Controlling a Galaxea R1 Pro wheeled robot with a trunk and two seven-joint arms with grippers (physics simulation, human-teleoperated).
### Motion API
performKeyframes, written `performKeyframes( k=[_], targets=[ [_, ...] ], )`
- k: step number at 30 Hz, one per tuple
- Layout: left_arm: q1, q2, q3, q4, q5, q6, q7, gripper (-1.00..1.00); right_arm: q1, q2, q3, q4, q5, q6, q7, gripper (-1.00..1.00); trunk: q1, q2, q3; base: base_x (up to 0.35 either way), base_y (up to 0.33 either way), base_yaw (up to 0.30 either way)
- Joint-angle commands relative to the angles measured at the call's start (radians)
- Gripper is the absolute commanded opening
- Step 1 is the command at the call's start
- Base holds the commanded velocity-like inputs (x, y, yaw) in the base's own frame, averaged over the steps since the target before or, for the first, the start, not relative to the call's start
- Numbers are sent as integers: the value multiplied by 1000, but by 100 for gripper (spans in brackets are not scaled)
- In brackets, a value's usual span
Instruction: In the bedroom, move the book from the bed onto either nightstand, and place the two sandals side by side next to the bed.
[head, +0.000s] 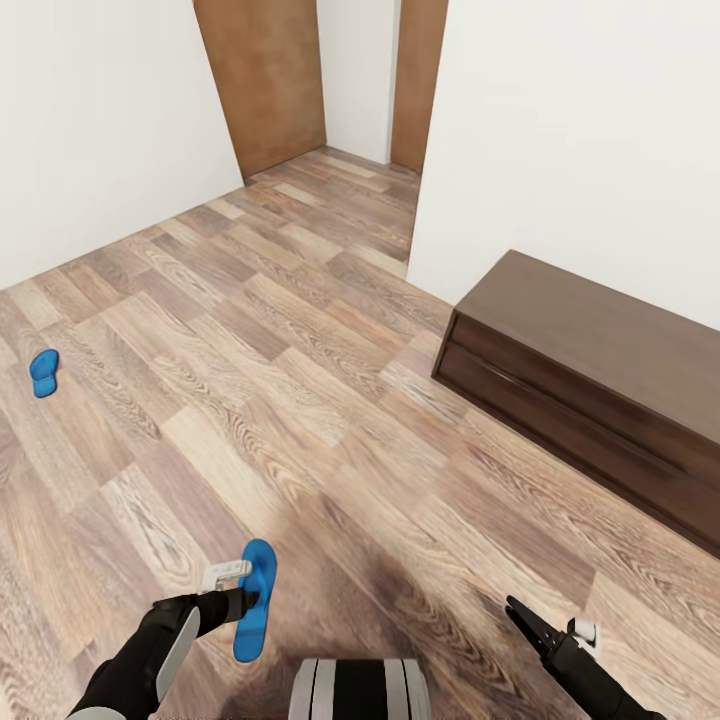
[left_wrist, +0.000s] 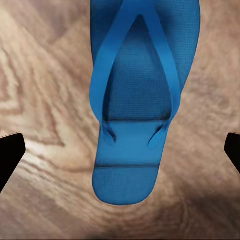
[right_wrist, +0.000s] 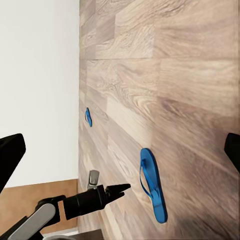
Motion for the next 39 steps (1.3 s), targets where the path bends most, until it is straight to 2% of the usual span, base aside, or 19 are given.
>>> performKeyframes(
  k=[1, 3, 39],
  targets=[
    [0, 0, 2, -1, 8, 6, -1, 100, 0, 0, 0, 0, -4, 10, 2, 100, 0, -1, -5, 0, 0, 0],
    [0, 0, 2, -1, 8, 6, -1, 100, 0, 0, 0, 0, -4, 10, 2, 100, 1, -1, -12, 0, 0, 0],
    [0, -4, 2, -2, 10, 1, 19, 100, 0, -2, -2, 1, -4, 10, 2, 100, 2, -1, -16, 0, 0, 0]
  ],
)
